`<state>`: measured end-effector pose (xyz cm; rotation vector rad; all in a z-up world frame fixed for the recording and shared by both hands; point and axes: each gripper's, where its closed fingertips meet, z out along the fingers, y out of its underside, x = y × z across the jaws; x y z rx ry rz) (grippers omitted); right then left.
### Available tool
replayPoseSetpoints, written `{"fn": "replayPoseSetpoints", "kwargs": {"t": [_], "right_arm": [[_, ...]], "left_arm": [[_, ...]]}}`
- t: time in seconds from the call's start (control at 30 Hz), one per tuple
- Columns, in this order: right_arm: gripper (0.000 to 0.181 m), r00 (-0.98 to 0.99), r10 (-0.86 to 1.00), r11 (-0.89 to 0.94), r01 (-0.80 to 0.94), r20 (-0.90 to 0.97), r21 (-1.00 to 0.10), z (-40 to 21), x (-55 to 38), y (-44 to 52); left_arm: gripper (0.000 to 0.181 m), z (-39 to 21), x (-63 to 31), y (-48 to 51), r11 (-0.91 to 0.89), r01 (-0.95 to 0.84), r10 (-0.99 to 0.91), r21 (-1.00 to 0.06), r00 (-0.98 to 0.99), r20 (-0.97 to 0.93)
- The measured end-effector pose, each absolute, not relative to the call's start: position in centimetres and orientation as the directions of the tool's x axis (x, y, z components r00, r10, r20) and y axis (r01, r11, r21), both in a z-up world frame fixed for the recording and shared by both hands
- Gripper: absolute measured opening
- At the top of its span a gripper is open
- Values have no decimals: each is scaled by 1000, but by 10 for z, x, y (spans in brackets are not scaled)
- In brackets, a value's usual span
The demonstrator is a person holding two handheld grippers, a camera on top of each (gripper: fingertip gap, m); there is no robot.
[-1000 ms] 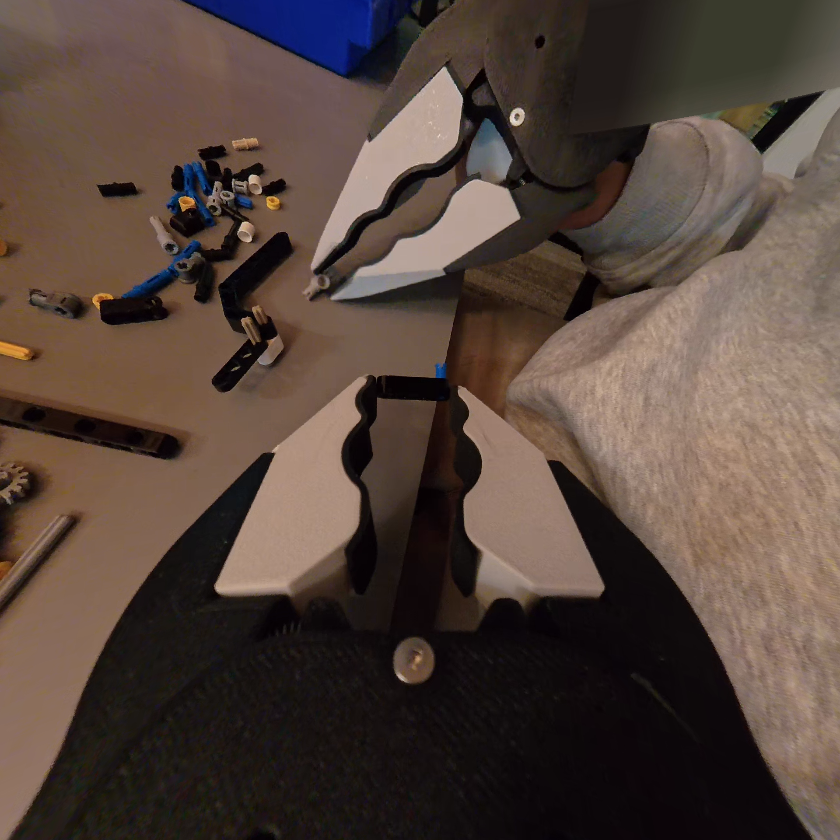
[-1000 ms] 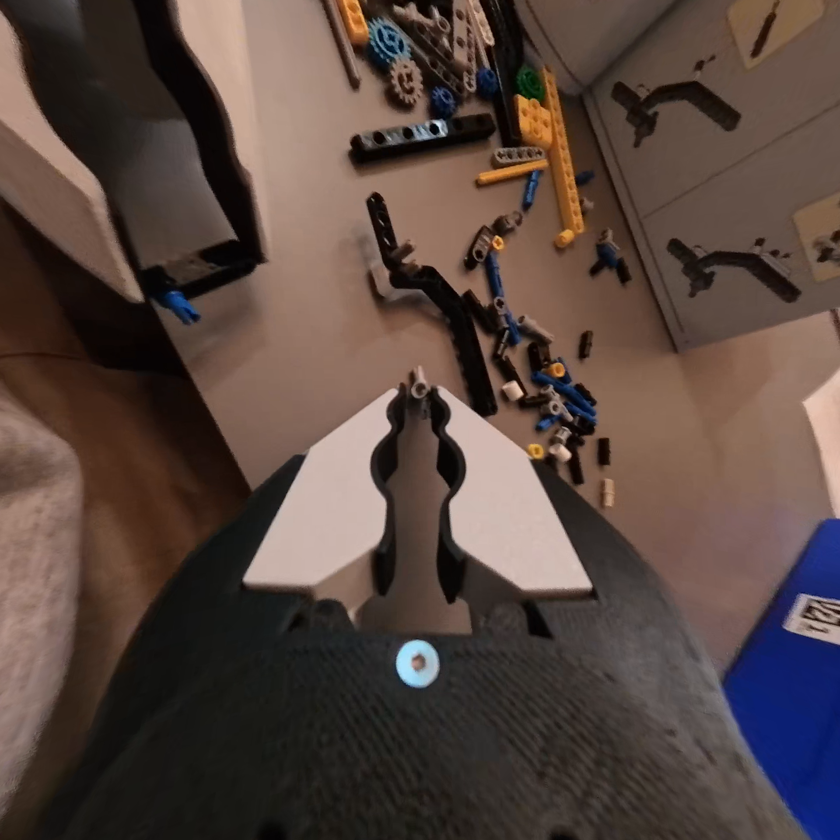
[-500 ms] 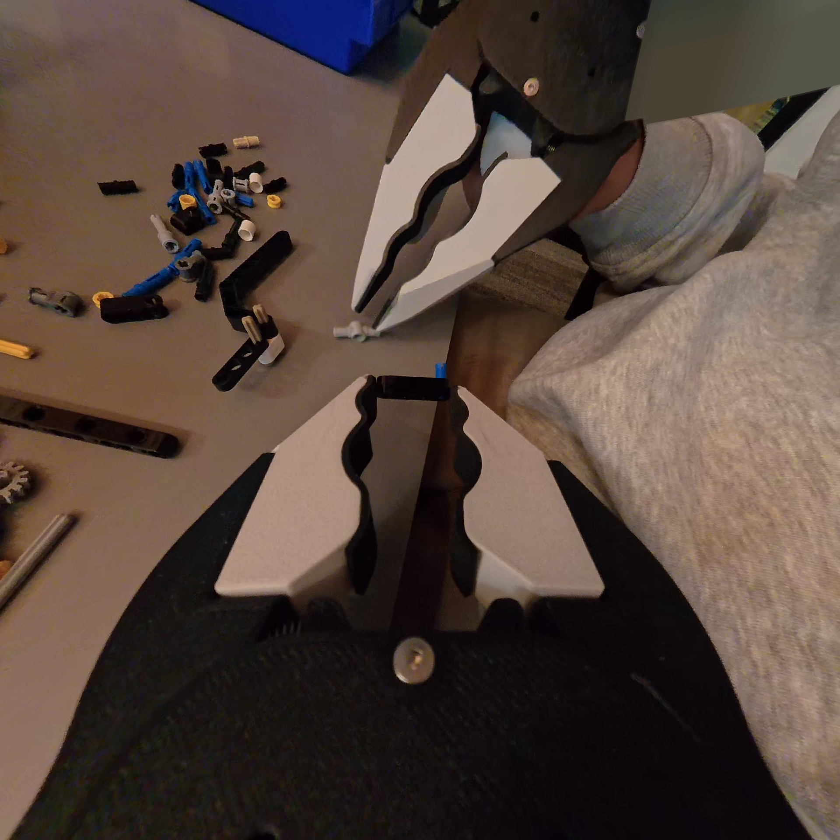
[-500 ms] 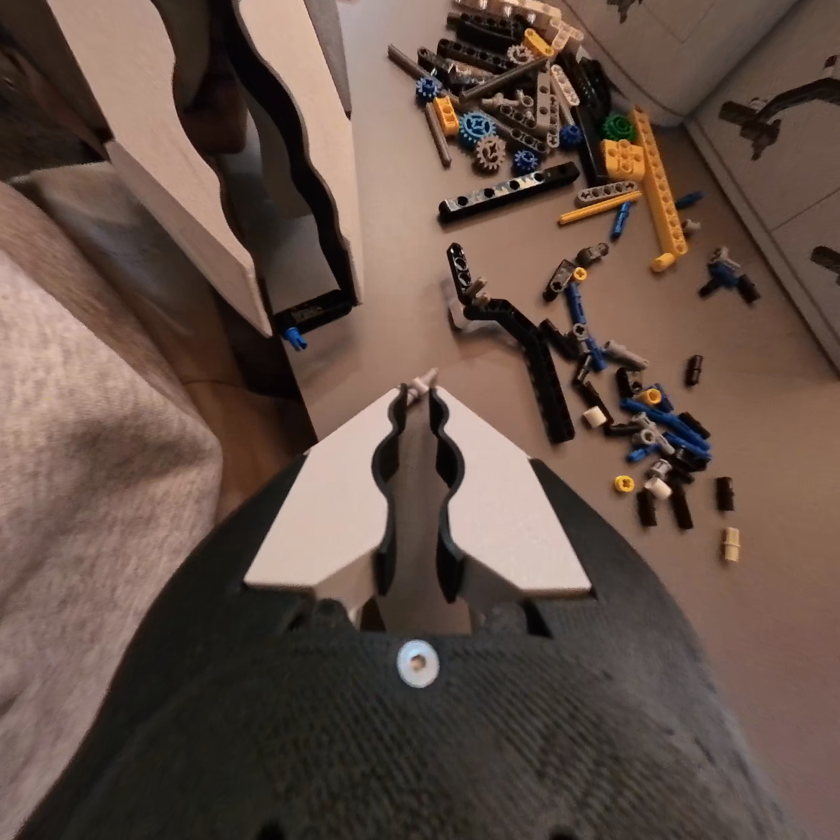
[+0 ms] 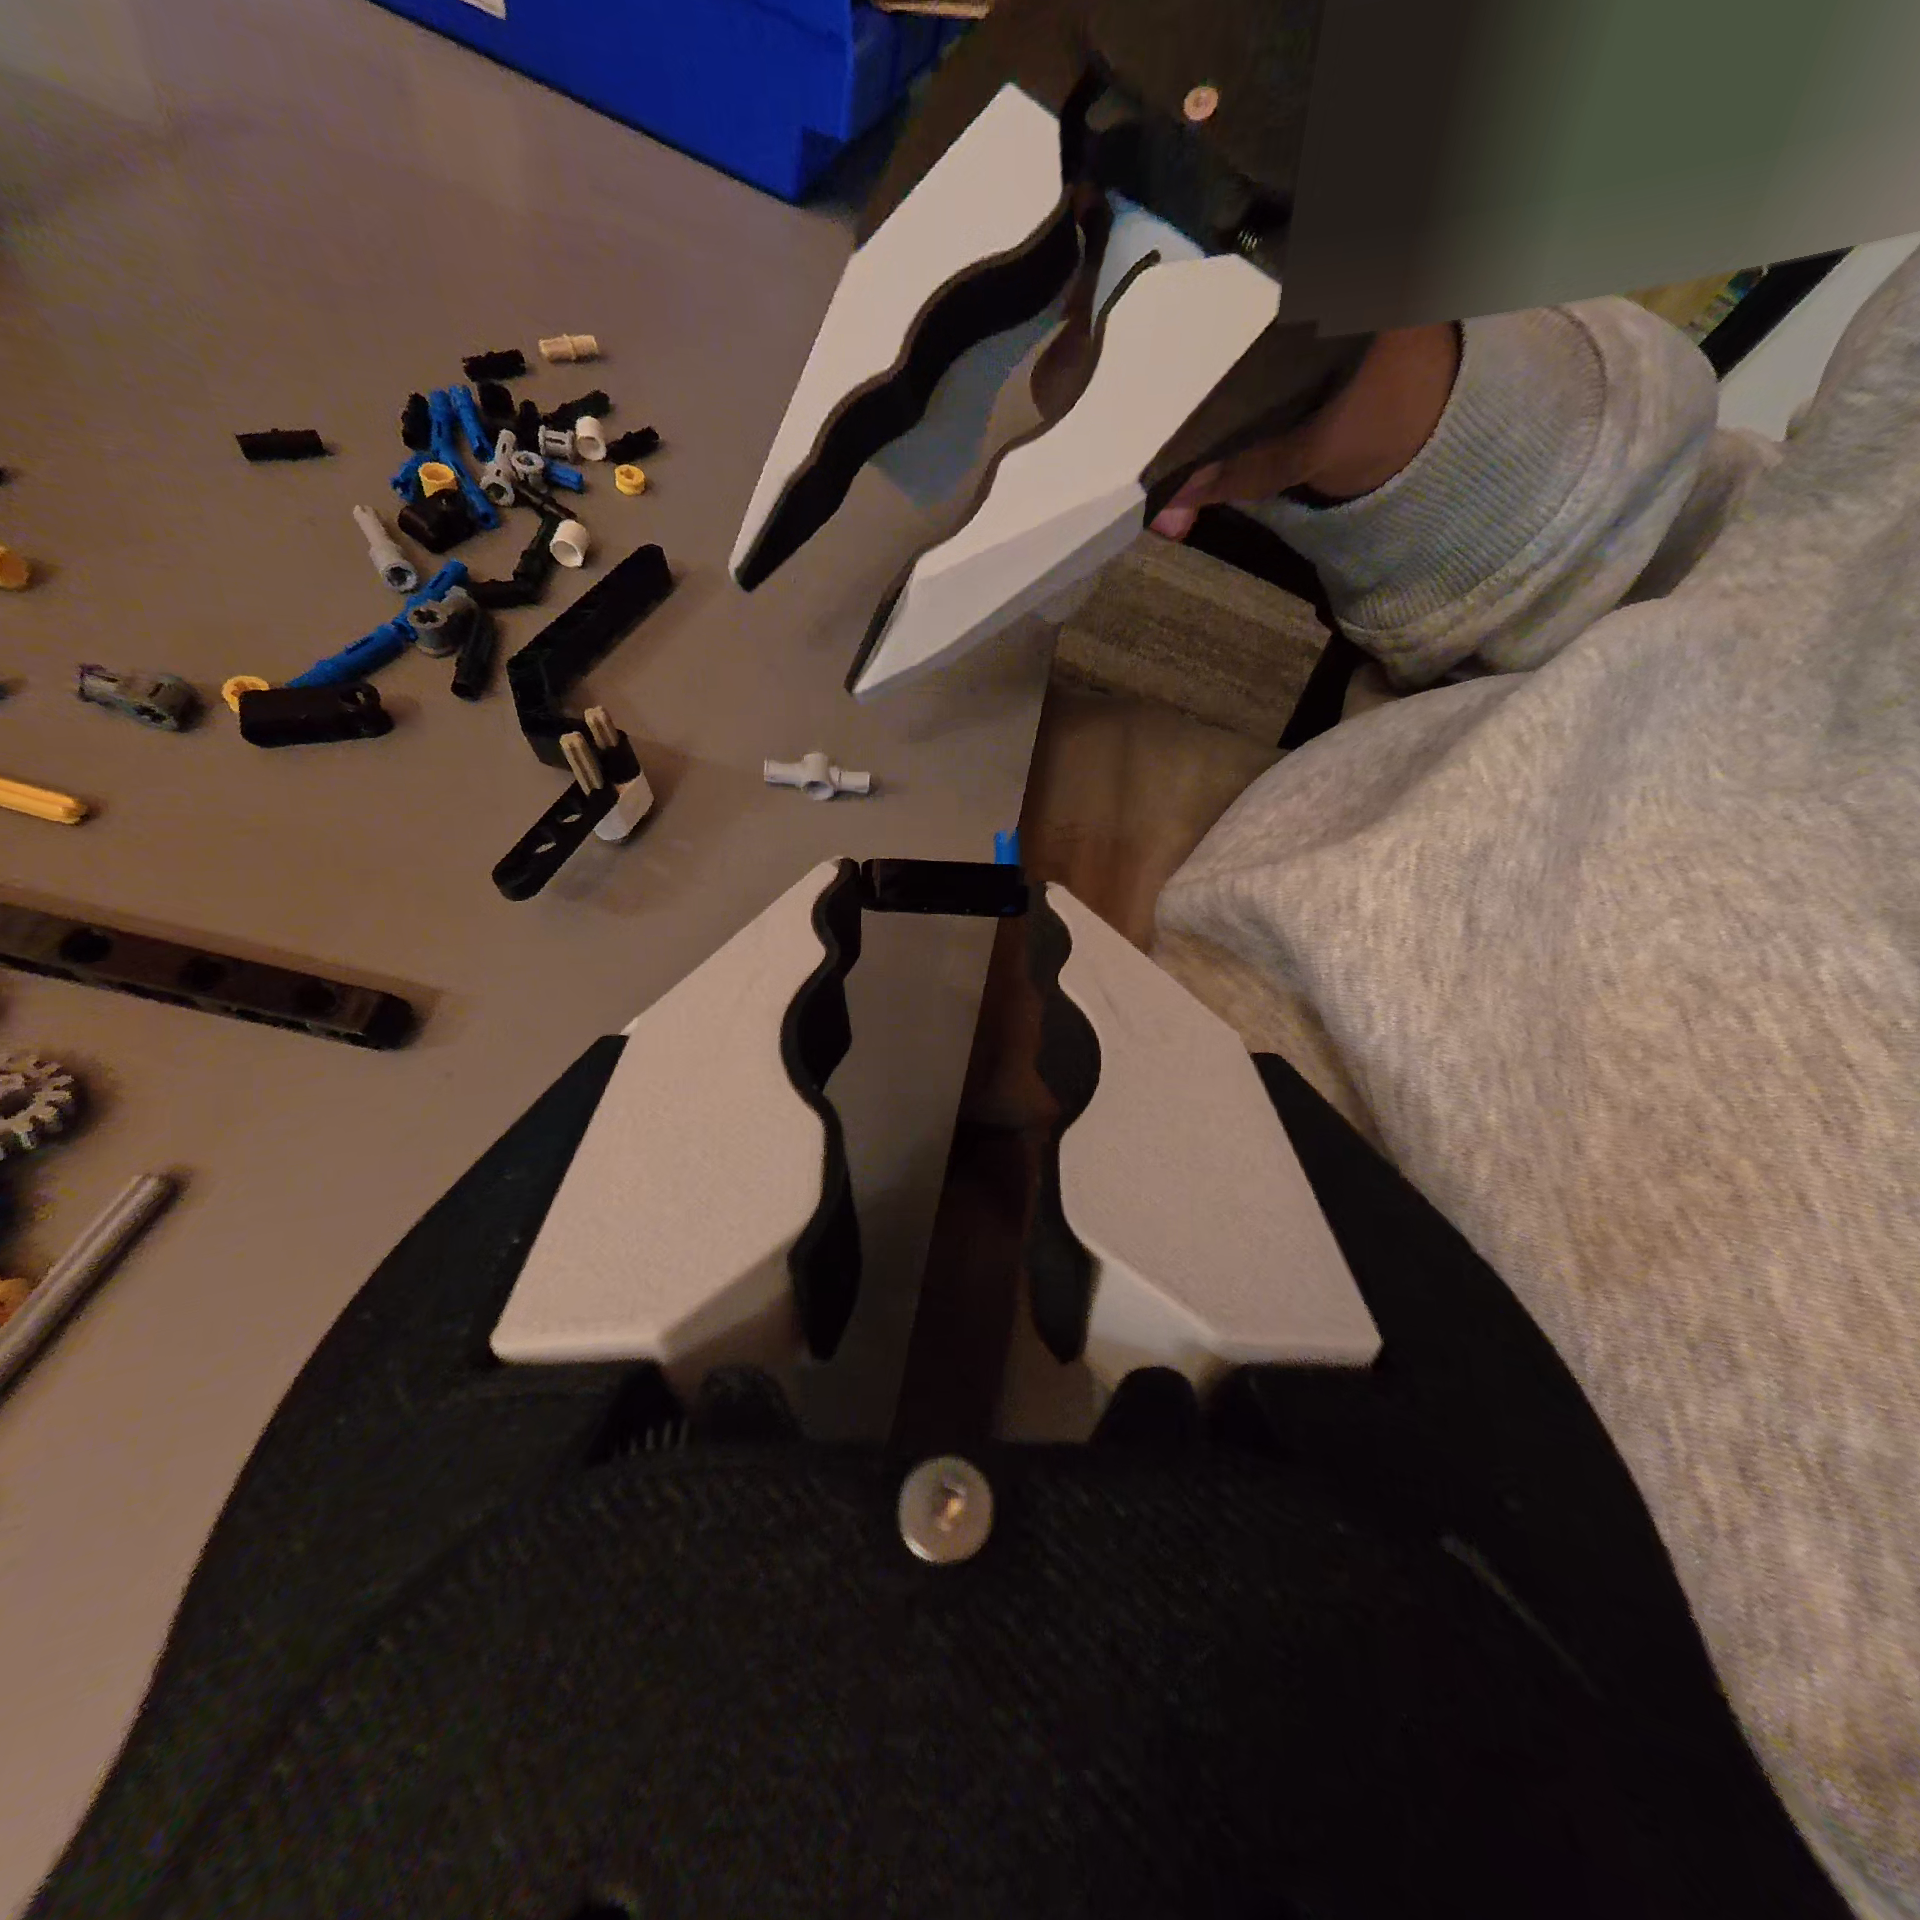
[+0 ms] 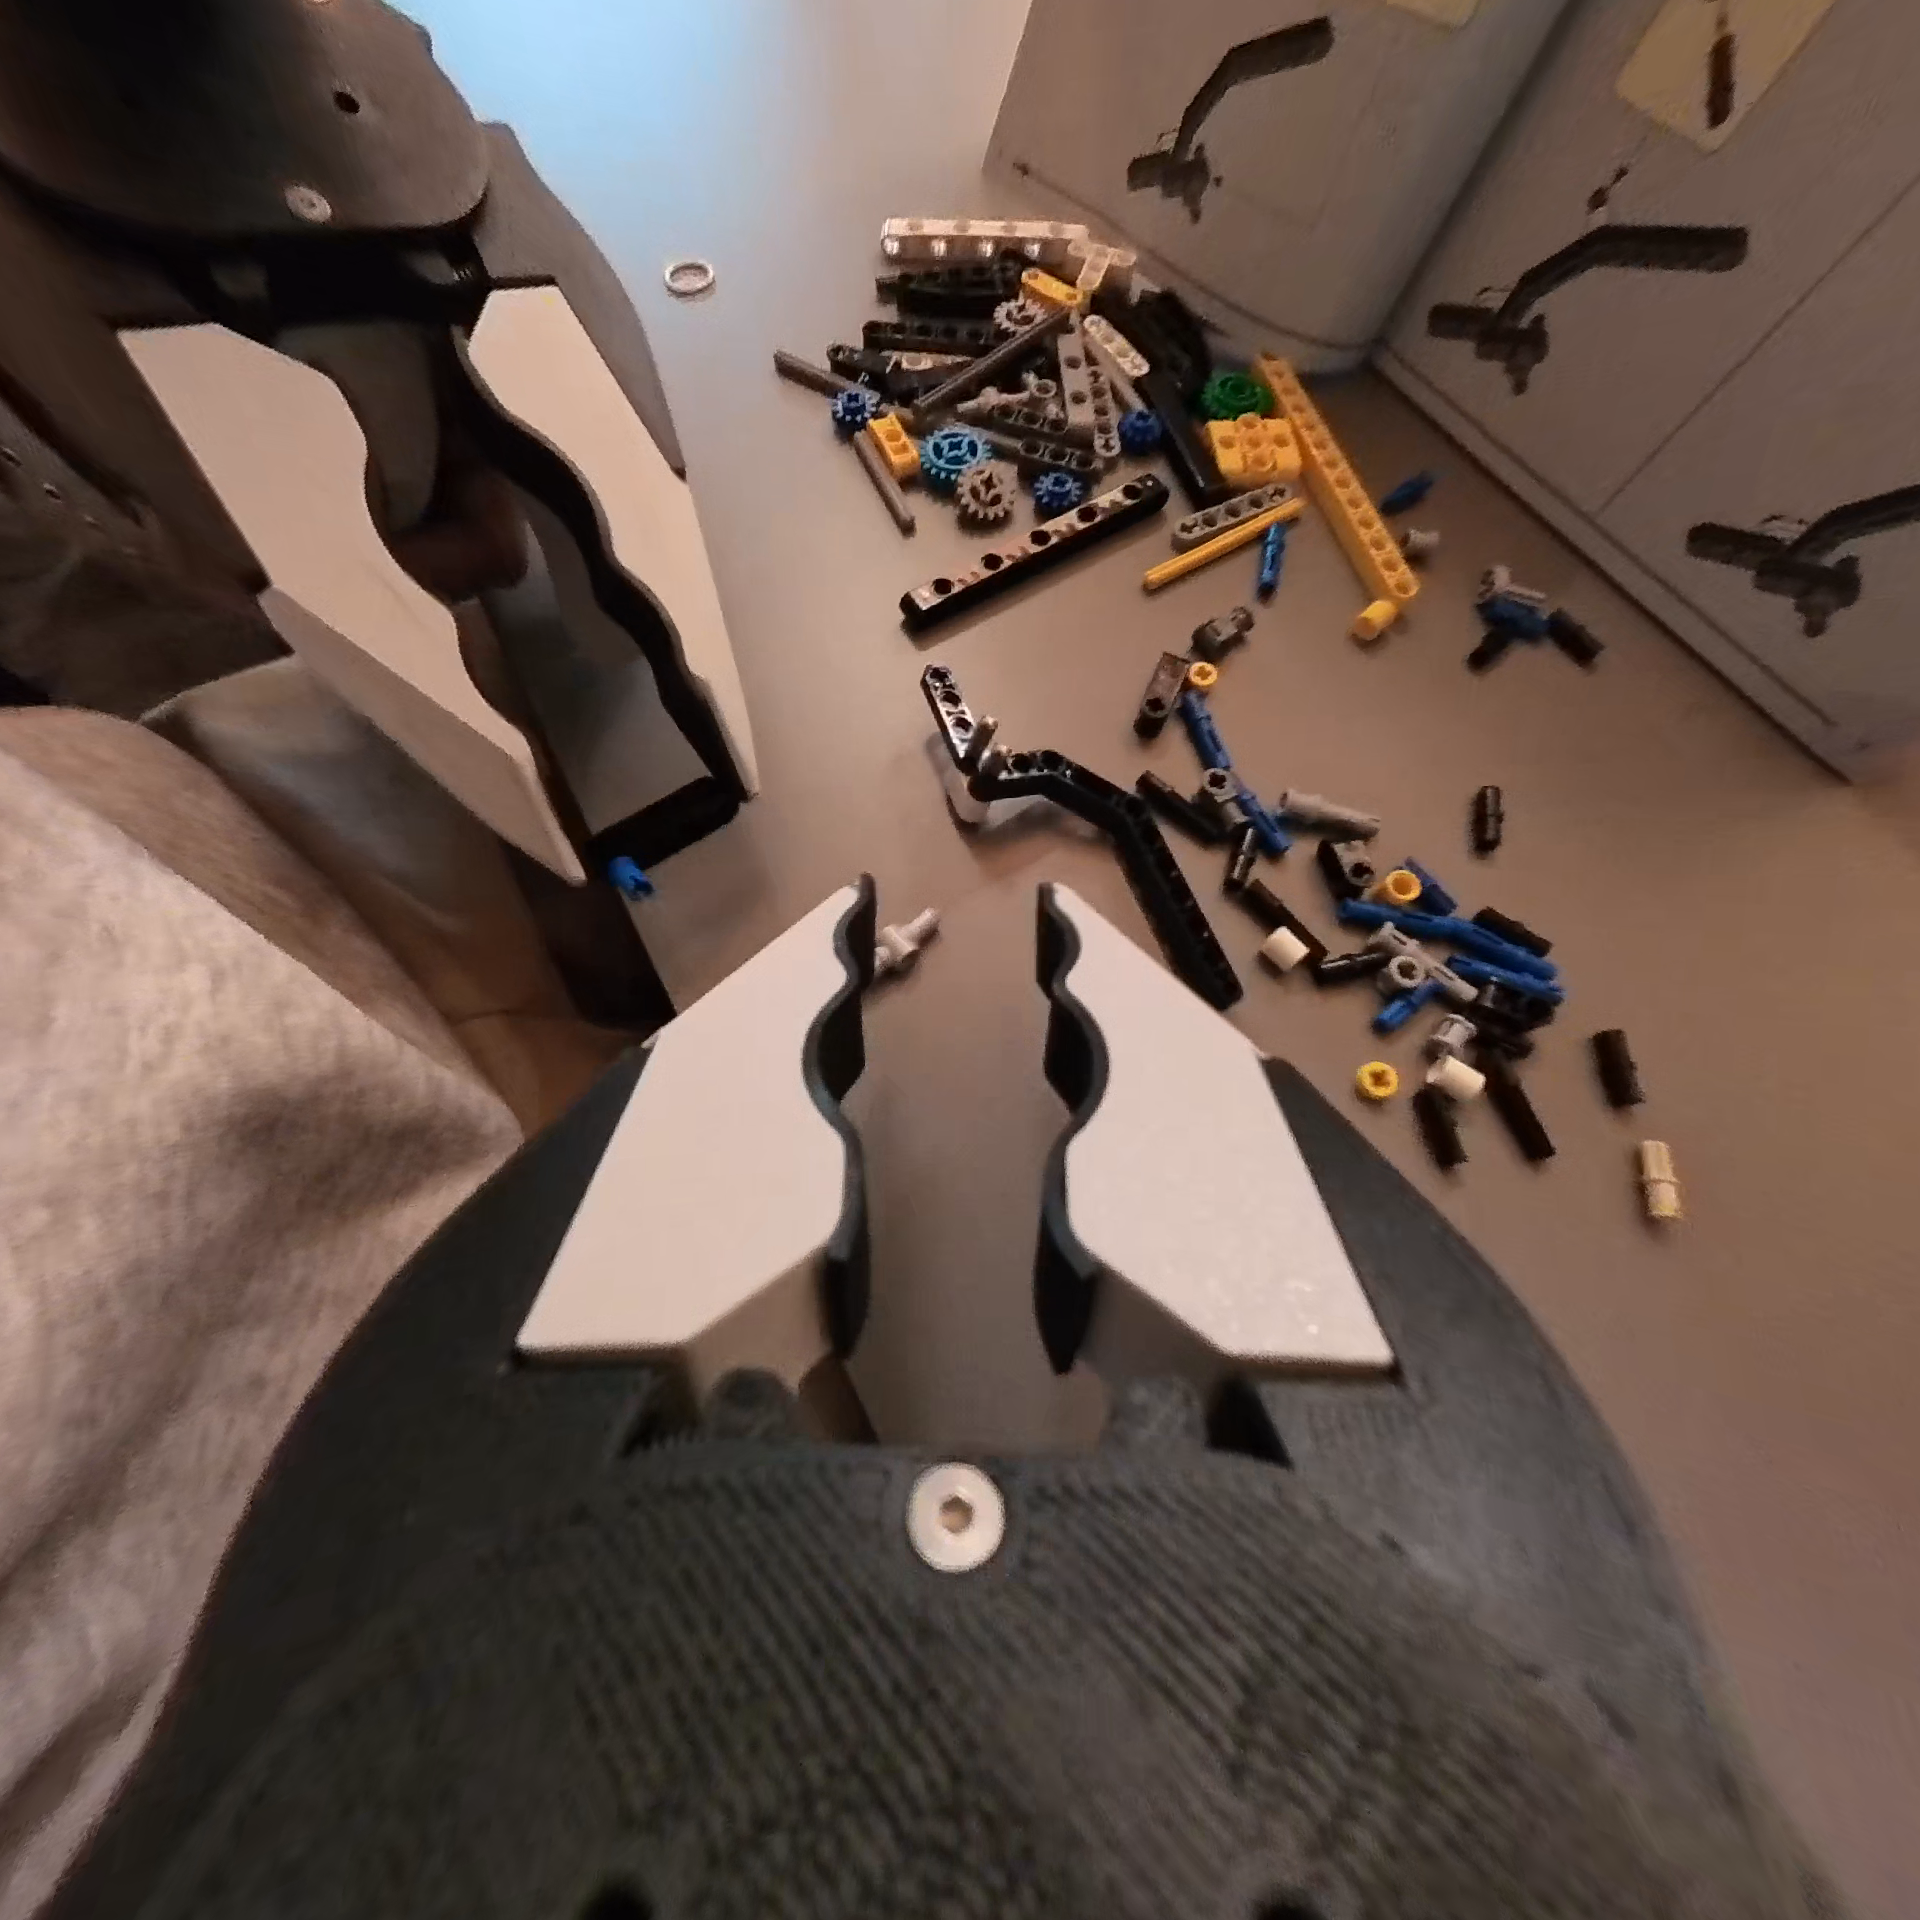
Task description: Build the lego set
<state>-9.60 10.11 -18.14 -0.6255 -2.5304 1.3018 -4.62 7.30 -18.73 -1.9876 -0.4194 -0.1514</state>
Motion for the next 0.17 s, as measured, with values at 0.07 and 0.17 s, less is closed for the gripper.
{"fn": "replayPoseSetpoints", "kwargs": {"t": [0.07, 0.17], "right_arm": [[30, -880, 475, 497, 285, -17, -820, -181, -95, 100], [35, -868, 491, 473, 335, -72, -815, -186, -90, 96]], "left_arm": [[30, -184, -47, 72, -365, 367, 222, -856, 927, 303], [30, -177, -49, 72, -331, 365, 221, -870, 927, 304]]}}
